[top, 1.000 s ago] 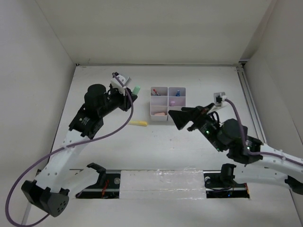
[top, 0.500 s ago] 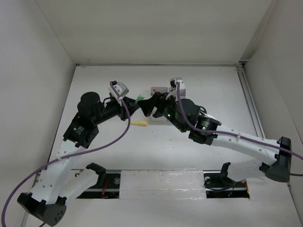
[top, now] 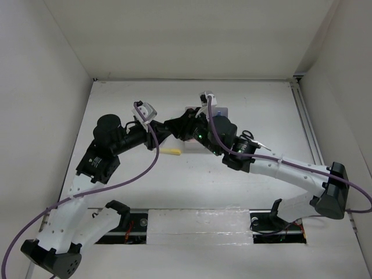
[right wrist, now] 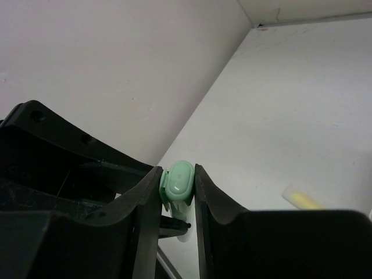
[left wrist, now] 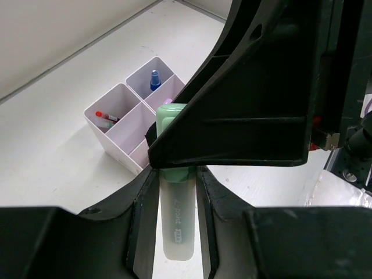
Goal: Sort the stationery into containers
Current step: Place the pen in the storage box.
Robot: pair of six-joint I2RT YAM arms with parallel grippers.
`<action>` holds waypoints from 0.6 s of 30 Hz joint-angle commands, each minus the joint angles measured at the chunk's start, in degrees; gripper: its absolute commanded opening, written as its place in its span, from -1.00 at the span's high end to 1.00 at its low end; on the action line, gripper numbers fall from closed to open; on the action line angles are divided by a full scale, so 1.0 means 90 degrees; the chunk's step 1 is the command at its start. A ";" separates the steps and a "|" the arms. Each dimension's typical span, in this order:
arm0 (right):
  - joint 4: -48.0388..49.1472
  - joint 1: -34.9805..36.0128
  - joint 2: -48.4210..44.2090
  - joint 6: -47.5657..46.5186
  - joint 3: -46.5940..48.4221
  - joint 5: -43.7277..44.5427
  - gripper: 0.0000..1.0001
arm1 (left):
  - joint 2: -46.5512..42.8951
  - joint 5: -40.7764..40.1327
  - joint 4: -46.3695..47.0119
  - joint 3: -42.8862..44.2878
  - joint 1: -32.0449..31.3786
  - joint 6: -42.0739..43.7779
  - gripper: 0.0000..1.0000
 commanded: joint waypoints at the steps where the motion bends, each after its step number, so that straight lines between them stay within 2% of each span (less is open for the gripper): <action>1: 0.0442 0.0013 -0.0001 0.0239 0.0235 -0.0539 1.00 | -0.0207 0.0038 0.0485 -0.0073 -0.0019 -0.0020 1.00; 3: 0.0510 0.0013 -0.0001 0.0239 0.0177 -0.0627 1.00 | -0.0276 -0.0099 0.0554 -0.0132 -0.0019 -0.0020 1.00; 4: 0.0511 0.0013 -0.0001 0.0239 0.0109 -0.0627 1.00 | -0.0276 -0.0234 0.0554 -0.0132 -0.0019 -0.0078 0.89; 7: 0.0511 0.0013 -0.0079 0.0123 0.0049 -0.0471 1.00 | -0.0335 -0.0294 0.0631 -0.0277 -0.0019 -0.0079 -0.15; 8: 0.0511 -0.0055 -0.0156 0.0055 0.0049 -0.0471 1.00 | -0.0402 -0.0294 0.0632 -0.0278 -0.0019 -0.0079 -0.99; 14: 0.0443 -0.1050 -0.0089 -0.1007 0.0049 -0.0627 1.00 | -0.0257 -0.0713 0.0632 -0.0395 -0.0019 -0.0206 -1.00; 17: 0.0375 -0.1685 -0.0030 -0.1488 -0.0038 -0.0267 1.00 | -0.0130 -0.1746 0.0632 -0.0395 -0.0019 -0.0556 -1.00; 18: 0.0374 -0.1861 -0.0030 -0.1673 -0.0145 -0.0198 1.00 | -0.0062 -0.2378 0.0632 -0.0395 -0.0019 -0.0770 -1.00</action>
